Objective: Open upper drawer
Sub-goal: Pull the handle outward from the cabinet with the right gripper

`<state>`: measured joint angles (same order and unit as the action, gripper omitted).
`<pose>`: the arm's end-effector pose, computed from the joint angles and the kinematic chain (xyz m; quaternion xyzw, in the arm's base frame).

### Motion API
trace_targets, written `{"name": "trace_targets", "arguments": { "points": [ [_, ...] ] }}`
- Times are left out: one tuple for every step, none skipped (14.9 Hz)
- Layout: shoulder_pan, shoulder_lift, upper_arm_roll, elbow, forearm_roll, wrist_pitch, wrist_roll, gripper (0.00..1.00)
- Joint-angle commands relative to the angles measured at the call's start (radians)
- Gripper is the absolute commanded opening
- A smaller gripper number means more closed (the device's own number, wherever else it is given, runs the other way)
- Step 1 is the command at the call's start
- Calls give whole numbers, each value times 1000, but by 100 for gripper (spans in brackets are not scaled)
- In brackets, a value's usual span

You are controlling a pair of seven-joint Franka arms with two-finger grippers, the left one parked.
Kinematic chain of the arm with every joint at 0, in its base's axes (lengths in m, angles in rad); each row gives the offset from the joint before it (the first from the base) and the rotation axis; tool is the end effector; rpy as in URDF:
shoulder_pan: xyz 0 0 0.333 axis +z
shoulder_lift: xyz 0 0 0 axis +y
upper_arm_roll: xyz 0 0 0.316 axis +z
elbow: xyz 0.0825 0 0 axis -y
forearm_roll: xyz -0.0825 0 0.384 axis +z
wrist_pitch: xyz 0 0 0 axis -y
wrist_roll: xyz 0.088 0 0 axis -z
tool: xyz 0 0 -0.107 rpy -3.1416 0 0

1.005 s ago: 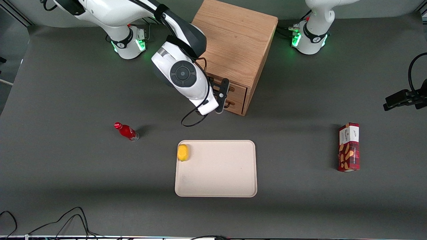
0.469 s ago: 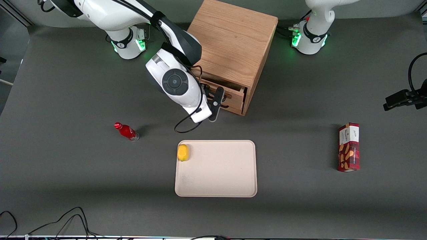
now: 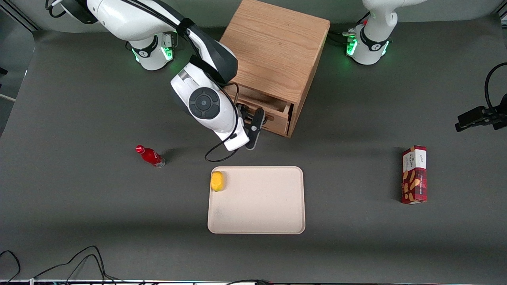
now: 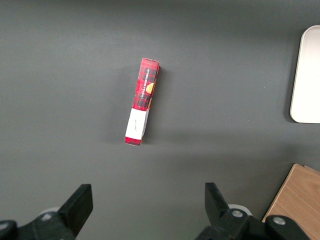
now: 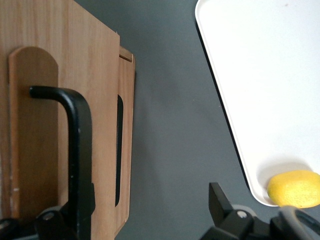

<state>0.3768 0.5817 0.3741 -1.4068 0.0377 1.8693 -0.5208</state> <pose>0.5426 0.4433 0.3771 -0.8157 -0.5645 0.0539 0.1142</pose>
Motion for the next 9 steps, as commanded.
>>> {"name": "trace_targets", "arguments": {
  "points": [
    [1,38,-4,64,-19,-7,-11,100],
    [-1,43,-12,69,-18,-7,-14,100],
    [-2,43,-14,72,-19,-7,-15,100],
    [-4,43,-14,74,-19,-7,-15,100],
    [-4,43,-14,75,-21,-9,-16,100],
    [-4,43,-14,80,-21,-9,-16,100],
    [-6,43,-20,83,-22,-9,-16,100],
    [-4,43,-29,88,-21,-9,-16,100],
    [-4,43,-33,89,-19,-19,-18,100]
  ]
}}
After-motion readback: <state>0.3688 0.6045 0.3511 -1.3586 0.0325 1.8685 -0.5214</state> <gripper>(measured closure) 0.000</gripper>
